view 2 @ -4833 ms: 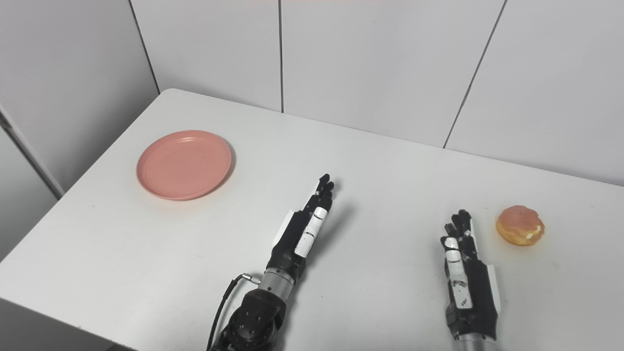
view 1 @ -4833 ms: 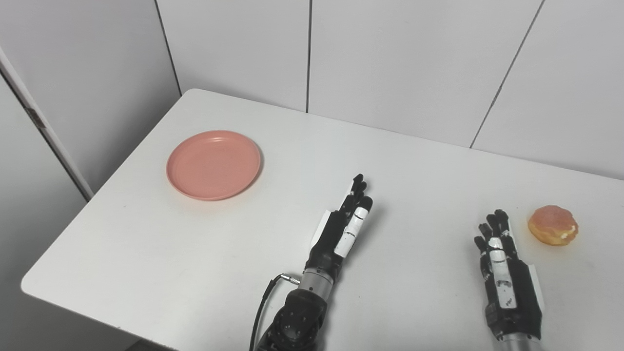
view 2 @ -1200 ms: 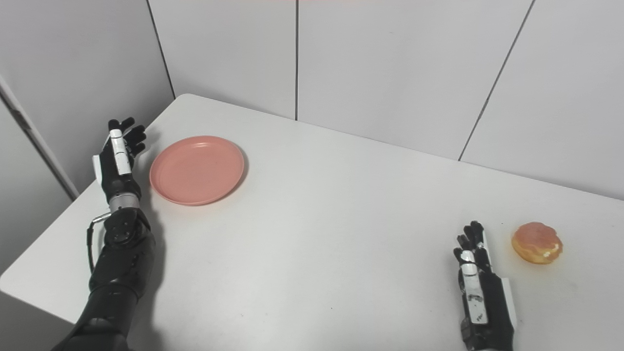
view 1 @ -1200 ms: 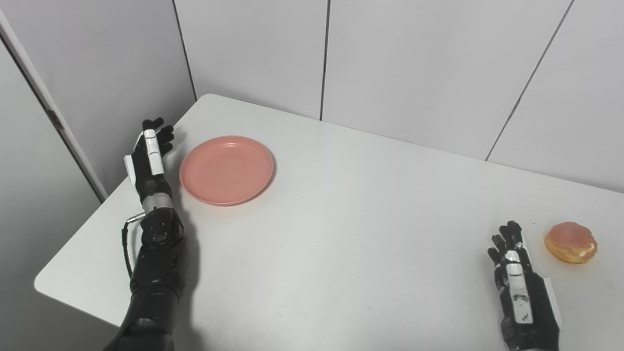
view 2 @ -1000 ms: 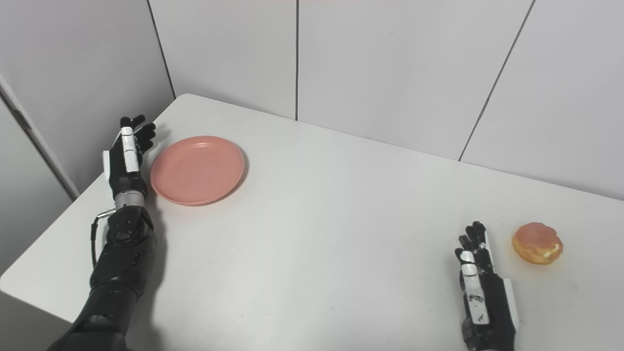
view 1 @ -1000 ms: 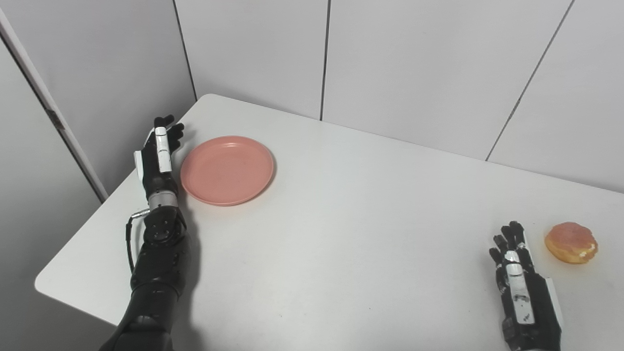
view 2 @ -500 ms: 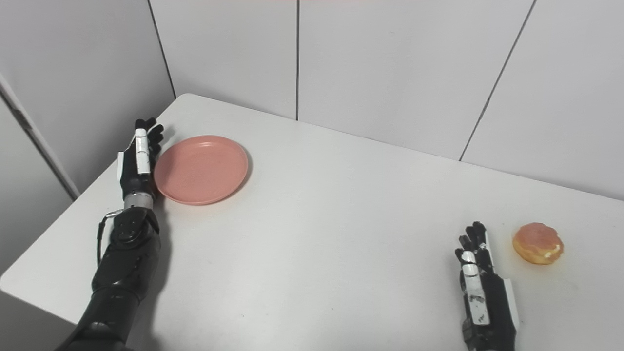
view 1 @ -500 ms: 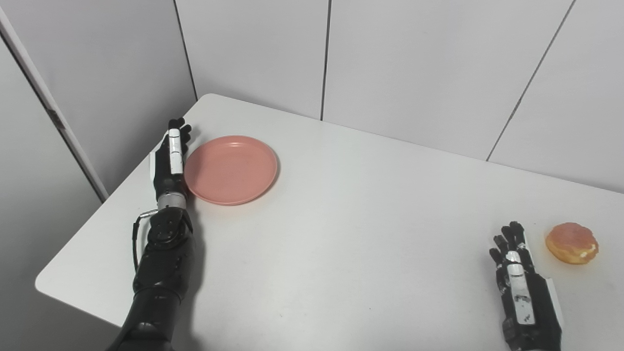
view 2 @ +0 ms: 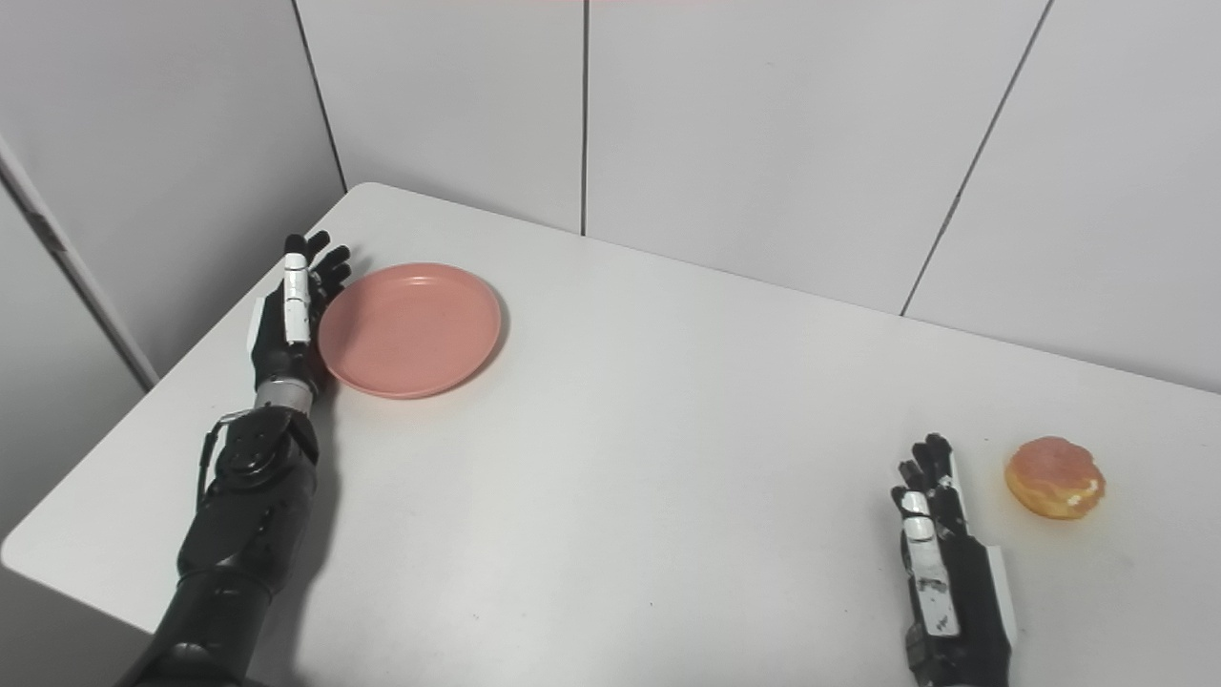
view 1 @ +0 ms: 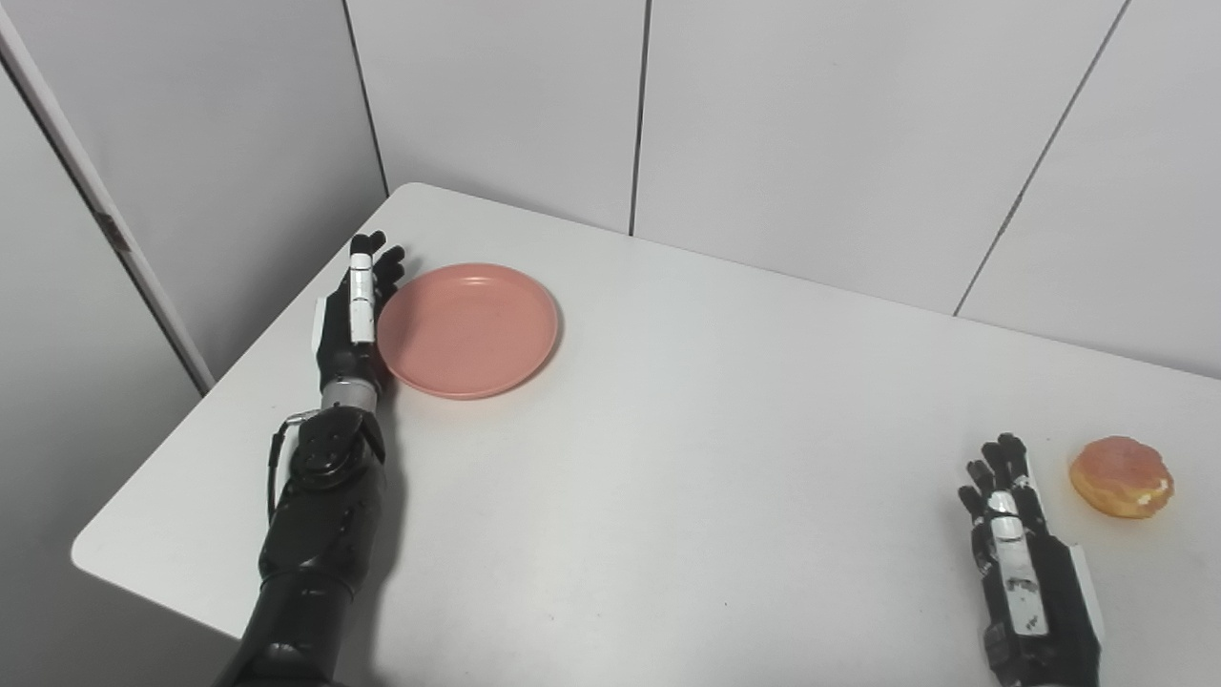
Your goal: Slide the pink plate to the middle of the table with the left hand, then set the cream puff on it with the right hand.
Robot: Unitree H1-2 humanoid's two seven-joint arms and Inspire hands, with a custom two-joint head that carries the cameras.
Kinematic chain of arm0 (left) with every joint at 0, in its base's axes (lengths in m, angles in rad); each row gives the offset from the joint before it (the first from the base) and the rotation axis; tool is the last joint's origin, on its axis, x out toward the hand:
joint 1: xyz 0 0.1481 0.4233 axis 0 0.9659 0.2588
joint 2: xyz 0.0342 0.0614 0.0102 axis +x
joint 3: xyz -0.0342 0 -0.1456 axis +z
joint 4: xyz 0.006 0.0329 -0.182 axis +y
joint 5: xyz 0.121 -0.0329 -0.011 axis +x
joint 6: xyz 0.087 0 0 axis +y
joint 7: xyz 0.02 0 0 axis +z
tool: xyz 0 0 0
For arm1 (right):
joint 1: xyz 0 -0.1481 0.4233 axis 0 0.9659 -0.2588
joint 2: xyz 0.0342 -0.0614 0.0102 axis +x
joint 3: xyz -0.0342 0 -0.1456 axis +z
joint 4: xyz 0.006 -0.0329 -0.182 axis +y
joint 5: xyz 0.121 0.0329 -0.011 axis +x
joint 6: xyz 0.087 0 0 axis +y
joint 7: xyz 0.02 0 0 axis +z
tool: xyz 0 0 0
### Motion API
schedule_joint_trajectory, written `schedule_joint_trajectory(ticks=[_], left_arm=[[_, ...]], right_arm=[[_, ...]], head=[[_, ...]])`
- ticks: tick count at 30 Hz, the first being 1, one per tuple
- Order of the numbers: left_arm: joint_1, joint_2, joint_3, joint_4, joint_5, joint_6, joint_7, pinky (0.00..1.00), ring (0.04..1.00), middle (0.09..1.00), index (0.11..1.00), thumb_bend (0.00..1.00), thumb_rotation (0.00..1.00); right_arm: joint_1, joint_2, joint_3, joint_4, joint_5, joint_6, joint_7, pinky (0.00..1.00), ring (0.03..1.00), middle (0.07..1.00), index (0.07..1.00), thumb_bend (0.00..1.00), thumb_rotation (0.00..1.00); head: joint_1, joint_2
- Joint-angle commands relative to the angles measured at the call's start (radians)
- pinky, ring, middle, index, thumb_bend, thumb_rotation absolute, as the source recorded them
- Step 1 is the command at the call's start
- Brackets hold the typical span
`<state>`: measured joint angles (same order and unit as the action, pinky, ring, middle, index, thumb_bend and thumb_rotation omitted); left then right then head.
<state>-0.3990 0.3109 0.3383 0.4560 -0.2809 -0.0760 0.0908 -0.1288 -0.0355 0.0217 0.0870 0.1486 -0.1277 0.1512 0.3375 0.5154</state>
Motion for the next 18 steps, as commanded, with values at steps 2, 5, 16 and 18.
schedule_joint_trajectory(ticks=[2, 5, 16, 18], left_arm=[[-0.012, -0.009, -0.033, -0.019, -0.001, 0.006, -0.053, 0.9, 0.874, 0.856, 0.866, 0.76, 1.0], [-0.01, -0.013, -0.043, -0.018, -0.001, -0.004, -0.07, 0.91, 0.89, 0.865, 0.869, 0.77, 1.0], [0.002, -0.042, -0.08, -0.065, 0.015, 0.015, -0.074, 0.94, 0.912, 0.878, 0.867, 0.73, 1.0], [0.005, -0.042, -0.087, -0.072, 0.013, 0.02, -0.085, 0.94, 0.916, 0.884, 0.867, 0.73, 1.0]], right_arm=[[0.007, -0.004, -0.005, -0.003, 0.009, -0.038, 0.011, 1.0, 1.0, 1.0, 1.0, 0.52, 0.8], [0.006, -0.001, -0.004, -0.001, 0.007, -0.033, 0.009, 1.0, 1.0, 1.0, 1.0, 0.53, 0.8], [0.004, -0.002, -0.003, 0.004, 0.007, -0.035, 0.009, 1.0, 1.0, 1.0, 1.0, 0.53, 0.81], [0.005, -0.003, -0.002, -0.002, 0.006, -0.032, 0.01, 1.0, 1.0, 1.0, 1.0, 0.53, 0.81]], head=[[-0.001, 0.002], [-0.001, 0.002], [-0.001, 0.005], [-0.001, 0.005]])
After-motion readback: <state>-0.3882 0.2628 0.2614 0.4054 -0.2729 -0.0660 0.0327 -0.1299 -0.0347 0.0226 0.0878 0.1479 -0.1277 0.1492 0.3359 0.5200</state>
